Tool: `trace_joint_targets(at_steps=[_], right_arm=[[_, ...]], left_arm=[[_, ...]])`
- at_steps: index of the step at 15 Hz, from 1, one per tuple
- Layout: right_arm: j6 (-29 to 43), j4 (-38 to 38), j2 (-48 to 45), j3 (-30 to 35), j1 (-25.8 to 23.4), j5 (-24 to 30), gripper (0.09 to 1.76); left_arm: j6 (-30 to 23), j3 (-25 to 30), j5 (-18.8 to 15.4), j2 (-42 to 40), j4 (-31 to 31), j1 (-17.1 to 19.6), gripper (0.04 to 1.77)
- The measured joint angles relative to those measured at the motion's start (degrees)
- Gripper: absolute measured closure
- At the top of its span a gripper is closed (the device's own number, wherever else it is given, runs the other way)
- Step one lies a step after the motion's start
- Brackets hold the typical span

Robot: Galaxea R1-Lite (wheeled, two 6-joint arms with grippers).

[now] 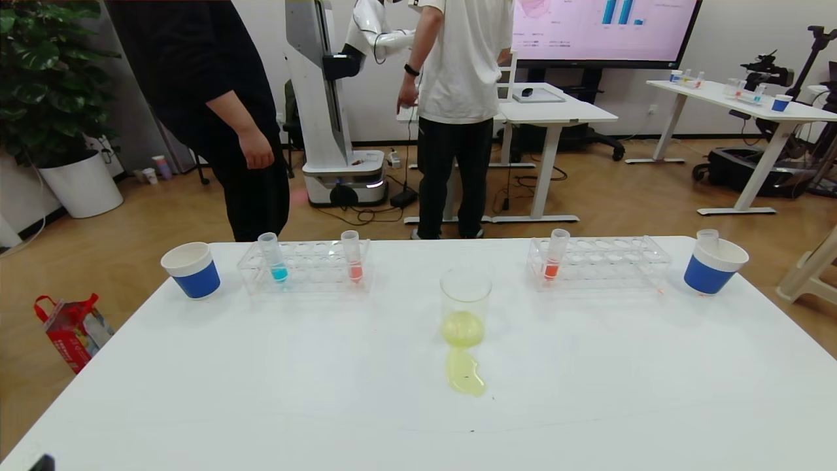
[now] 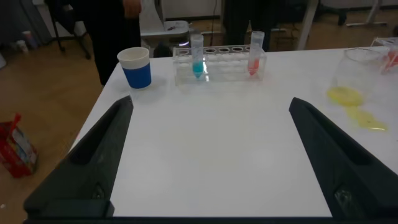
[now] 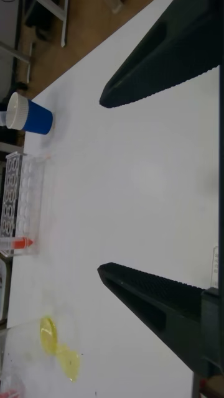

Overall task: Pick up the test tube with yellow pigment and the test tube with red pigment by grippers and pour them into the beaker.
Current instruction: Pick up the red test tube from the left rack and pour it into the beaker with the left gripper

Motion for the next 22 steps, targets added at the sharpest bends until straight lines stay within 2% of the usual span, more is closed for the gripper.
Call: trace_joint_targets(at_steps=[4,6,8,11,14,16,19,22], right_arm=[[0.0,0.0,0.0,0.0,0.0,0.0,0.11],[0.0,0.0,0.0,0.0,0.0,0.0,0.11],[0.0,0.0,0.0,0.0,0.0,0.0,0.11],[0.0,0.0,0.0,0.0,0.0,0.0,0.11],[0.0,0.0,0.0,0.0,0.0,0.0,0.11],[0.0,0.0,0.0,0.0,0.0,0.0,0.11],[0.0,0.0,0.0,0.0,0.0,0.0,0.11],[0.0,0.0,0.0,0.0,0.0,0.0,0.11]], left_arm=[[0.1,-2.5,0.2,22.6,-20.7,0.0,0.06],[0.0,-3.3,1.8,34.4,-30.9,-0.7,0.06],[-1.1,-4.5,6.4,45.6,-39.9,-3.9,0.06],[-2.9,-7.6,14.8,61.0,-51.2,-11.4,0.06],[-3.9,-12.1,21.2,74.7,-61.0,-18.1,0.06],[-4.0,-15.3,23.9,82.7,-66.1,-21.4,0.06],[-4.1,-19.0,25.3,93.0,-71.5,-24.4,0.06],[-3.8,-22.2,25.3,101.1,-76.5,-25.6,0.06]])
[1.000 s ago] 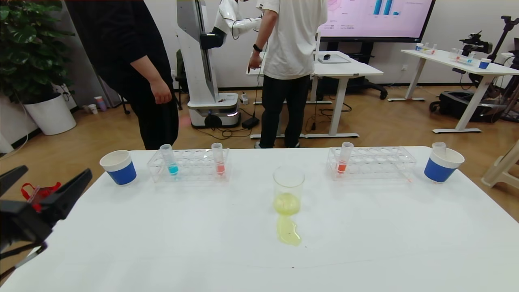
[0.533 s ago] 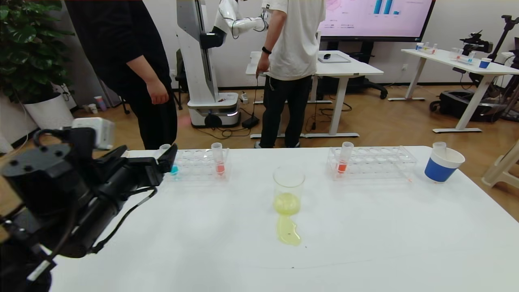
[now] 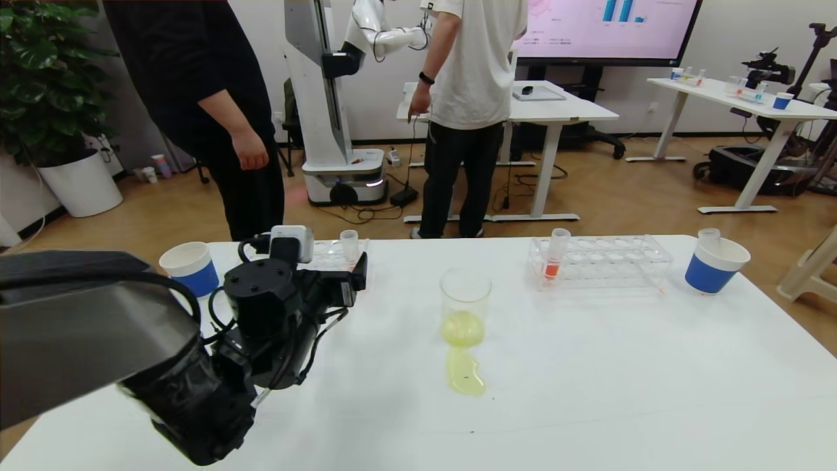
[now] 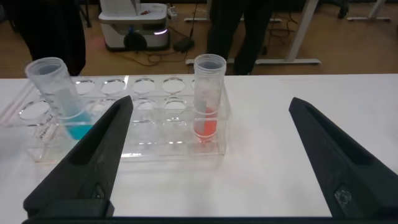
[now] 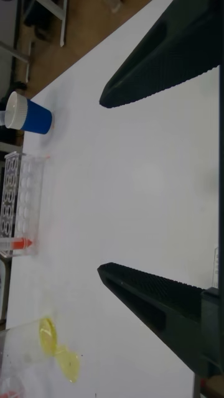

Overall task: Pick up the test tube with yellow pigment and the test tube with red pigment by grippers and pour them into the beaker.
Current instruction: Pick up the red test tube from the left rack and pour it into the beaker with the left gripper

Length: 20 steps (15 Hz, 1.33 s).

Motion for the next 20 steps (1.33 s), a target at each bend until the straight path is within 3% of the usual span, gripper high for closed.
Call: trace_joint_targets(at_steps=[4,10,20], right_arm=[[0.0,0.0,0.0,0.0,0.0,0.0,0.11],[0.0,0.0,0.0,0.0,0.0,0.0,0.11],[0.0,0.0,0.0,0.0,0.0,0.0,0.11]], left_arm=[[0.4,-7.4,-0.1,6.5,-0.2,0.3,0.06],[2.1,-19.0,-1.9,14.6,0.5,3.7,0.06],[1.9,-23.3,-2.8,18.2,0.3,4.4,0.06]])
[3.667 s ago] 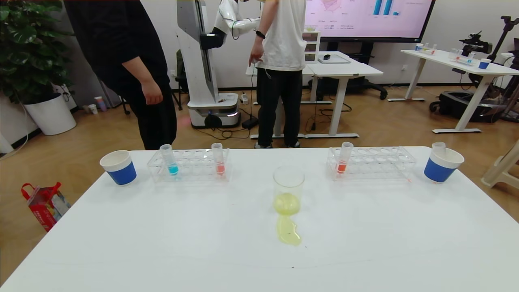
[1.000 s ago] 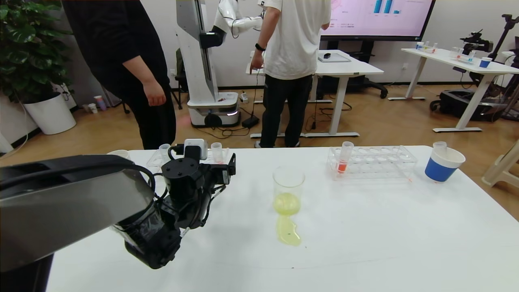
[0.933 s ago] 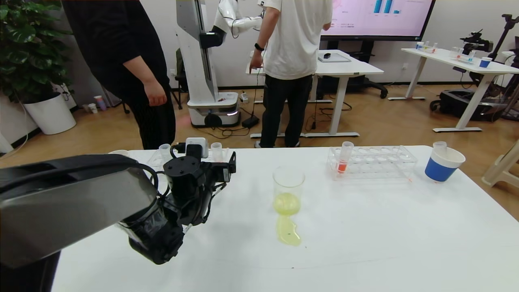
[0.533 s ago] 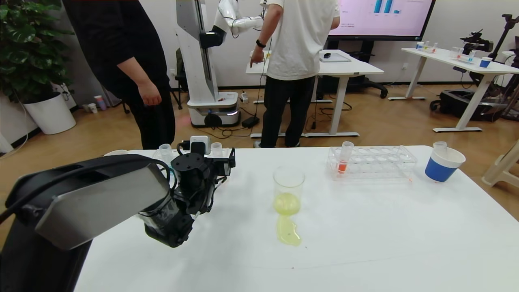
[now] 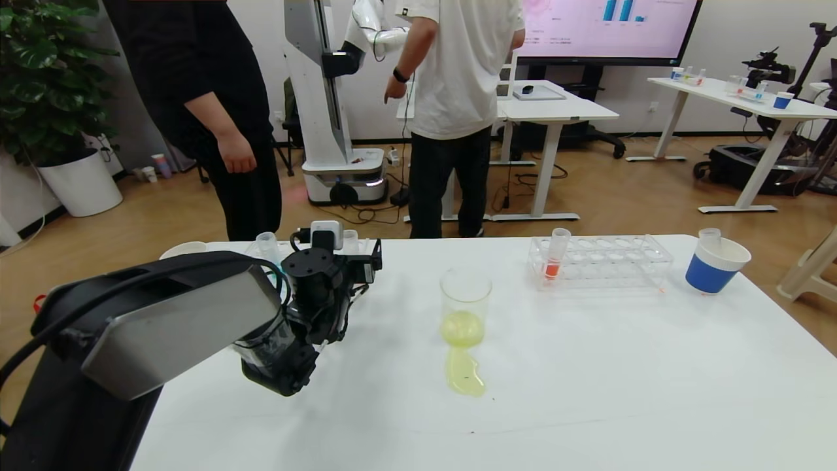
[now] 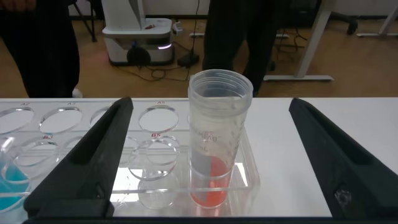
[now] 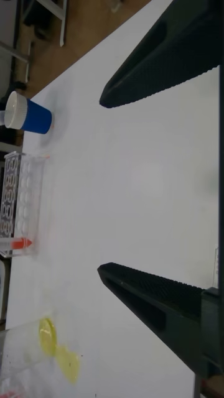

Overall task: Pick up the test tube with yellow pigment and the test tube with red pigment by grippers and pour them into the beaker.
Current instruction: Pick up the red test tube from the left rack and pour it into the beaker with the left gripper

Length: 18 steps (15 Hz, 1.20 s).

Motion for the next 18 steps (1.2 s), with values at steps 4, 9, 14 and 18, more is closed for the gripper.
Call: trace_joint_targets(at_steps=[4,9,14,18], right_arm=[[0.0,0.0,0.0,0.0,0.0,0.0,0.11],[0.0,0.0,0.0,0.0,0.0,0.0,0.11],[0.0,0.0,0.0,0.0,0.0,0.0,0.11],[0.0,0.0,0.0,0.0,0.0,0.0,0.11]], left_arm=[[-0.3,0.3,-0.1,-0.5,-0.2,0.0,0.06],[-0.4,0.7,-0.9,-0.6,-0.2,0.0,1.48],[-0.3,0.7,-0.9,-1.1,-0.1,0.0,1.31],[0.5,0.2,-1.7,-4.9,3.6,0.0,1.31]])
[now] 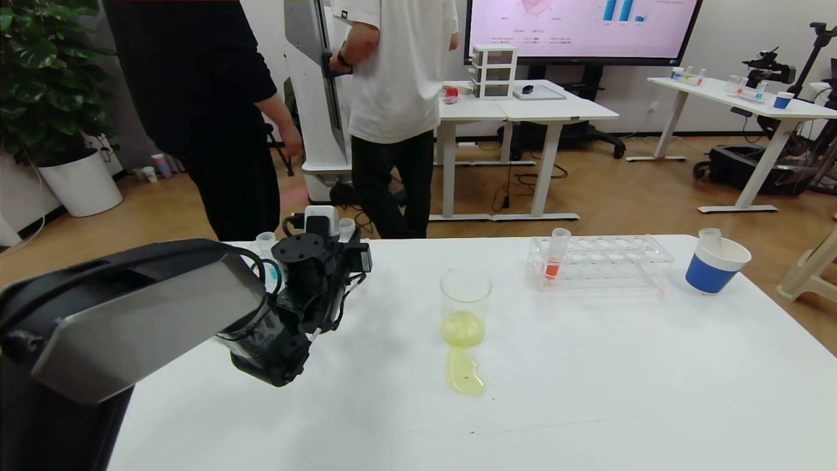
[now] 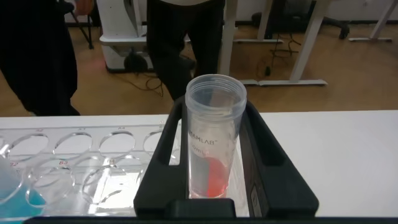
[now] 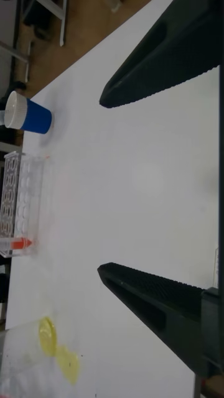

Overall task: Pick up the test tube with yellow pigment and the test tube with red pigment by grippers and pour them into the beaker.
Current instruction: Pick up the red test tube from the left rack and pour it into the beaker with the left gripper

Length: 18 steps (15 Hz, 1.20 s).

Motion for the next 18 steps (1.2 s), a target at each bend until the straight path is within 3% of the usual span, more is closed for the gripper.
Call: trace_joint_targets(at_steps=[4,8,10,14,18], right_arm=[[0.0,0.0,0.0,0.0,0.0,0.0,0.11],[0.0,0.0,0.0,0.0,0.0,0.0,0.11],[0.0,0.0,0.0,0.0,0.0,0.0,0.11],[0.0,0.0,0.0,0.0,0.0,0.0,0.11],[0.0,0.0,0.0,0.0,0.0,0.0,0.11]], left_arm=[[0.3,-0.4,-3.7,-7.6,9.7,0.0,1.31],[0.7,-1.9,-6.8,-10.8,11.9,0.0,1.31],[1.9,-2.8,-11.9,-10.6,11.8,-0.5,1.31],[8.5,-5.6,-26.4,-9.2,11.8,-1.0,1.31],[19.5,-11.4,-39.1,-4.9,11.1,-1.3,1.31]])
